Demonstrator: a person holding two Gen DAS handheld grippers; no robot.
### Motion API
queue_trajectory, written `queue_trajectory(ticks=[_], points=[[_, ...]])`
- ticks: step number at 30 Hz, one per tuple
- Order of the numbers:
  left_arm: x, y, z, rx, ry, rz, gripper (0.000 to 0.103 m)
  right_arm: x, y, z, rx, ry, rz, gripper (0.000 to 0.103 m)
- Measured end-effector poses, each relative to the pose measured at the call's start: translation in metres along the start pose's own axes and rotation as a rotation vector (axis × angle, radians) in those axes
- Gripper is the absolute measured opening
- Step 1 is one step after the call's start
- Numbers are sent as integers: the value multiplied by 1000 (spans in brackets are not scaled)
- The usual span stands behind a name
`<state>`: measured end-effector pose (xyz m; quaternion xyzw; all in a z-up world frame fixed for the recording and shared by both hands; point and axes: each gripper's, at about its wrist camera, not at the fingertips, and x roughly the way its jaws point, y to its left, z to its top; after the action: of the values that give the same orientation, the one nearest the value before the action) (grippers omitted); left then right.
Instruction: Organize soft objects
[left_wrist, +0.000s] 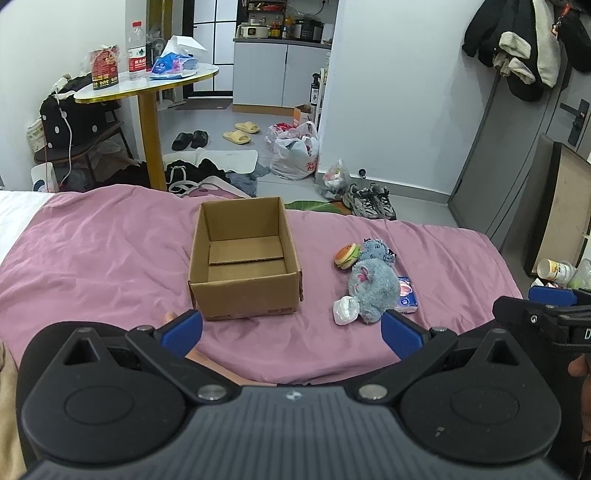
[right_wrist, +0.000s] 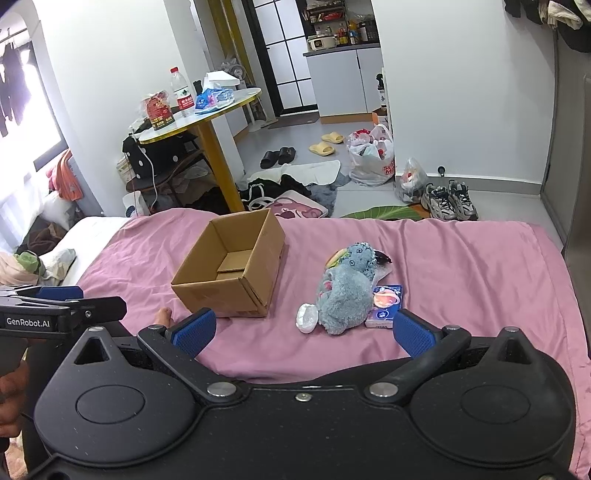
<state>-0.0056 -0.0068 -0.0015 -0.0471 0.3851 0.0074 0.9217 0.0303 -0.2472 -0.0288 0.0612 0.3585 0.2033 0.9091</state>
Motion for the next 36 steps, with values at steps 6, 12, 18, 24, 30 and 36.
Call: queue_trajectory(ticks=[6,12,18,24,30,36], points=[[-1,-1,-1,2,0,2,102,0,2,2,-4,2,-12,103],[-1,0,-1,1,-3,0,102,-3,1,3,-11,0,-20,103],[-2,0,0,1,-3,0,102,-3,1,1,-15,-2,-24,103],[-3,1,0,-1,-3,-1,102,-2,0,0,-15,-1,-20,103],[-3,2,0,0,-4,-1,102,-2,-1,0,-13,-2,-19,103],[-3,2,0,-1,-4,-2,102,-1,-1,0,-15,1,-21,103]])
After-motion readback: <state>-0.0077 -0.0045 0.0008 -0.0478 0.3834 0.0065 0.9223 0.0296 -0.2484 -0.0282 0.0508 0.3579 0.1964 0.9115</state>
